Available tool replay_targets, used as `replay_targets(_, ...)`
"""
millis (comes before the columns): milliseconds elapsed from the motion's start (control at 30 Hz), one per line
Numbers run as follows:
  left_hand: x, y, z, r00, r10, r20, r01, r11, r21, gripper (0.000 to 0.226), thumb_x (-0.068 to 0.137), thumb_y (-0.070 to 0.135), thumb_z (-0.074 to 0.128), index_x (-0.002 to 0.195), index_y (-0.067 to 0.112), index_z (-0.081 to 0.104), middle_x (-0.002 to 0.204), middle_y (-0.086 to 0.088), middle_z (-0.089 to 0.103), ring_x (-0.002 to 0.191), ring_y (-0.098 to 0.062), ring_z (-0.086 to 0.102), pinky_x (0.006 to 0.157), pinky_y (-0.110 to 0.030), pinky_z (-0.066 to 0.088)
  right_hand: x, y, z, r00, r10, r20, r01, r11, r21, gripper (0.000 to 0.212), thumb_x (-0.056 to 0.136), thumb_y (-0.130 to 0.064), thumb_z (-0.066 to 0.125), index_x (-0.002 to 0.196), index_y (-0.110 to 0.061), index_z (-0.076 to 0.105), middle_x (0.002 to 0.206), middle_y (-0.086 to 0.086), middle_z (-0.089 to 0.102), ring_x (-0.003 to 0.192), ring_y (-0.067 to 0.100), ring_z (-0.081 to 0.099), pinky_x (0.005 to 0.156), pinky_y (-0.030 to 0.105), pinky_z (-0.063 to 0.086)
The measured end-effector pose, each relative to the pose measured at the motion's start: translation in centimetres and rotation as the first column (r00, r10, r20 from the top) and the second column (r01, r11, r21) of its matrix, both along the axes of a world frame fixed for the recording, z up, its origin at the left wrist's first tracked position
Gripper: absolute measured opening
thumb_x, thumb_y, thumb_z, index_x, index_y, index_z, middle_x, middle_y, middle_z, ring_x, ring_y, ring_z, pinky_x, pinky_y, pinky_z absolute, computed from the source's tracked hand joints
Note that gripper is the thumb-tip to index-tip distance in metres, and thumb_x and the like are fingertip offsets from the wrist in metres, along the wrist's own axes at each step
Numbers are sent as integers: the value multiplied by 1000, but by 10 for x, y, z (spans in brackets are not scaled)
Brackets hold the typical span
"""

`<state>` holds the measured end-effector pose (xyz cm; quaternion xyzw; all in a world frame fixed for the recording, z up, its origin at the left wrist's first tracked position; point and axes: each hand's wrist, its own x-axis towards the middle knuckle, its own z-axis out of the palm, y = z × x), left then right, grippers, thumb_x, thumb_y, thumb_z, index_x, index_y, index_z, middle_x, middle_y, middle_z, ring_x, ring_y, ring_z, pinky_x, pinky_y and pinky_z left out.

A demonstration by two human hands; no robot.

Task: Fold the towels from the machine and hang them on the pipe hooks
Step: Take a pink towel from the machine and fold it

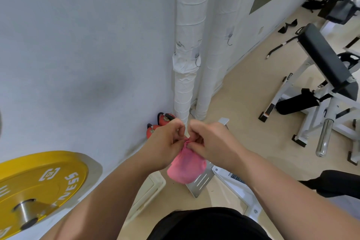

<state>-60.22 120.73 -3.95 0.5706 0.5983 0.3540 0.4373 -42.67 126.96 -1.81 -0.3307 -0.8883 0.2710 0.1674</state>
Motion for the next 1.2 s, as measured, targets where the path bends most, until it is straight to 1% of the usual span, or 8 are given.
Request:
replay_targets(367,10,11,-2,989,48,137,-47,999,-10,30,81,6,71,81,27,51,77,-16,61,69,-15,52,66,-29,46,13,22,-7,998,-33,-48,35,998,47,29,80,-30,76,78,-28,47,72,-7,59,73,13,52,66,35,48)
replay_targets(500,13,28,0,977,84,196,-84,996,-7,26,85,-5,66,87,18,56,92,-24,65,75,-19,58,70,-33,49,33,47,-14,991,-45,-129,24,987,-158,23,82,-31,76,90,-34,56,81,-13,67,88,7,60,79,26,48)
replay_targets(567,19,38,2,969,135,206,-142,990,22,27,88,-15,60,88,12,53,78,-14,60,68,-15,50,63,-28,42,46,63,-22,996,6,-84,-23,979,-202,24,77,-35,79,91,-34,60,82,-11,66,88,7,60,82,32,50)
replay_targets(667,34,56,7,946,230,230,-245,969,41,22,93,-8,55,93,13,59,70,5,55,65,-13,46,60,-26,40,65,93,-37,990,143,4,-142,984,-104,25,75,-46,76,74,-29,58,74,-7,56,79,14,49,77,43,46)
replay_targets(800,51,78,16,930,343,135,-352,934,53,29,99,-7,52,92,14,70,85,-5,71,65,-38,62,58,-44,51,89,137,-49,981,194,15,-195,981,9,36,77,-63,66,73,-28,70,85,-14,50,84,11,46,78,30,38)
replay_targets(867,61,91,17,916,398,49,-401,913,72,32,98,-9,52,89,13,73,89,5,75,76,-32,69,67,-39,54,104,163,-46,980,196,33,-197,978,71,39,81,-65,62,73,-28,70,91,-13,50,89,10,46,80,29,38)
replay_targets(1000,79,115,12,888,442,-127,-431,896,105,37,93,-10,56,86,21,76,94,7,75,95,-11,68,85,-25,51,128,212,-28,956,294,-6,-294,956,10,35,90,-57,59,82,-23,62,91,-7,58,87,15,55,80,33,47)
replay_targets(1200,124,143,22,889,454,-66,-448,890,87,41,97,-9,51,87,25,73,92,-3,73,82,-27,68,70,-21,53,150,250,-9,928,184,-325,-307,872,-381,18,93,-16,68,86,-22,53,73,14,51,66,27,48,62,33,40)
